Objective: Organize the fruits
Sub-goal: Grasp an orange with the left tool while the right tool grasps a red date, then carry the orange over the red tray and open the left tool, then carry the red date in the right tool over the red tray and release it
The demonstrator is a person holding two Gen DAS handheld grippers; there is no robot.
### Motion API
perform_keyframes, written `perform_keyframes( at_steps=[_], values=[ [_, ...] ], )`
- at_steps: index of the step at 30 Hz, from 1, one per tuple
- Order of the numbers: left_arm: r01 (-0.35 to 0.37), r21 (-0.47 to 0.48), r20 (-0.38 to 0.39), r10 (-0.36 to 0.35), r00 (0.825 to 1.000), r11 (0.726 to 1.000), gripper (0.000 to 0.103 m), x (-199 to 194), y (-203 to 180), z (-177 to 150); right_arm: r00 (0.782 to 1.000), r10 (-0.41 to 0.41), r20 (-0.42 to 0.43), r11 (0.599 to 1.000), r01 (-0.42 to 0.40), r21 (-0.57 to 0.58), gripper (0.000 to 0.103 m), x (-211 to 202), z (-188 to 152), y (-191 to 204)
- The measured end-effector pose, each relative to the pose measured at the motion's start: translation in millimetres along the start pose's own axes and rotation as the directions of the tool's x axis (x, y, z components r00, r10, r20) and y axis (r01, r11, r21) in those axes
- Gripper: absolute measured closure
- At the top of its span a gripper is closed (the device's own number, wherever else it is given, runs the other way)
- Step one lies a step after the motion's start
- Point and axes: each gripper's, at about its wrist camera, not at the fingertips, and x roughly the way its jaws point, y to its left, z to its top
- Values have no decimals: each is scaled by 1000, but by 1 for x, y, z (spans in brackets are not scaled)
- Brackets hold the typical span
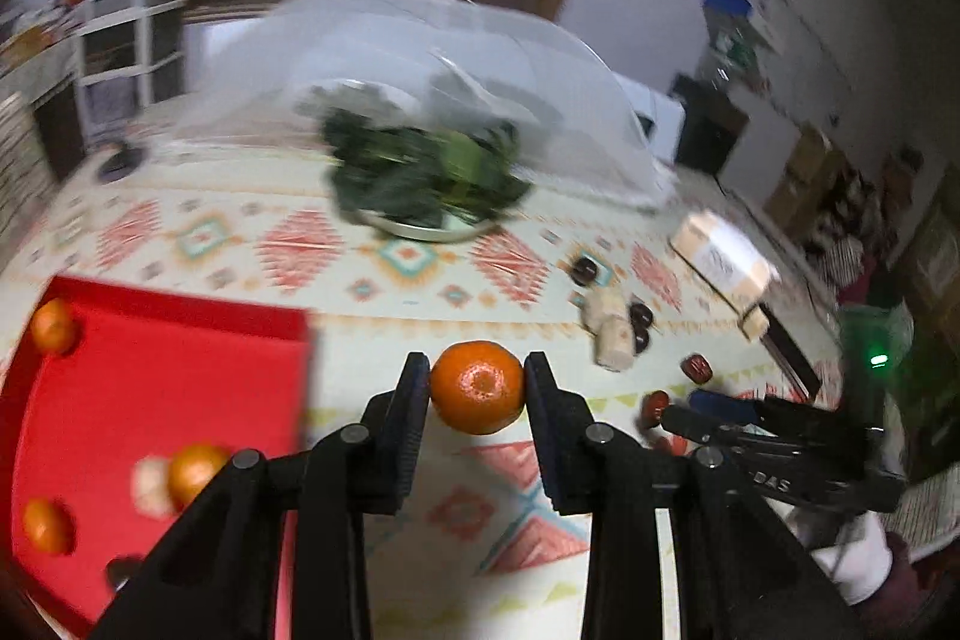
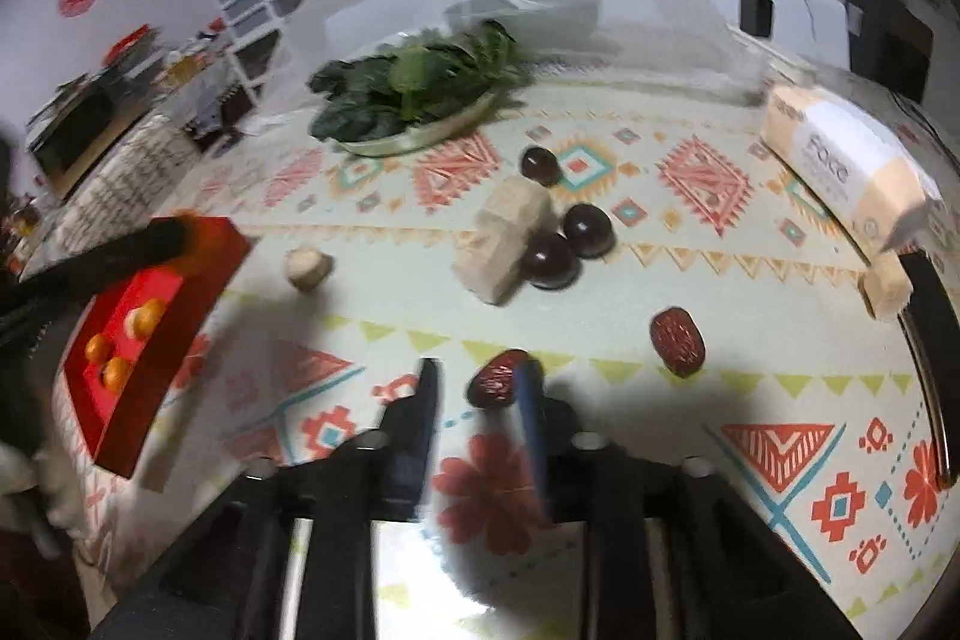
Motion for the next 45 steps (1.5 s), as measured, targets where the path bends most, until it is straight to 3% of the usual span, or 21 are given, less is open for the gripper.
perform_keyframes(
  at_steps=[5, 10, 12, 21, 26, 28, 30, 31, 33, 38, 40, 45],
  values=[
    [-85, -86, 58, 90, 994, 993, 72, -39, 45, -12, 999, -42, -10, 998, 43, 37, 48, 15, -5, -1],
    [-180, -150, 77, 193, 978, 972, 71, -62, 86, -26, 996, -87, 12, 996, 87, 28, 79, 22, -3, 8],
    [-203, -185, 69, 218, 973, 962, 71, -66, 103, -32, 997, -80, 13, 997, 80, 23, 84, 22, -5, 12],
    [-260, -287, 52, 286, 957, 922, 71, -81, 158, -55, 998, 14, 60, 1000, -13, -12, 89, -4, -4, 52],
    [-268, -323, 43, 297, 954, 908, 71, -88, 173, -61, 991, 37, 129, 999, -32, -42, 89, -23, 10, 64],
    [-284, -322, 30, 309, 951, 903, 71, -86, 177, -64, 990, 32, 140, 999, -30, -18, 81, -26, 14, 52],
    [-294, -328, 22, 318, 948, 898, 69, -83, 180, -65, 993, 25, 111, 999, -28, 18, 70, -21, 14, 36],
    [-296, -334, 19, 321, 947, 895, 68, -82, 182, -66, 995, 42, 91, 999, -44, 23, 68, -17, 12, 33],
    [-291, -344, 22, 317, 948, 893, 56, -81, 183, -67, 995, 81, 53, 996, -82, 21, 69, -8, 7, 34],
    [-284, -335, 59, 321, 945, 898, 44, -91, 177, -63, 982, 189, -17, 980, -190, -67, 65, 8, -9, 64],
    [-273, -343, 74, 316, 946, 899, 41, -96, 176, -61, 981, 190, -27, 975, -192, -114, 60, 12, -14, 76],
    [-242, -345, 87, 287, 954, 907, 41, -98, 170, -59, 991, 136, -18, 972, -137, -194, 59, 15, -19, 91]
  ],
)
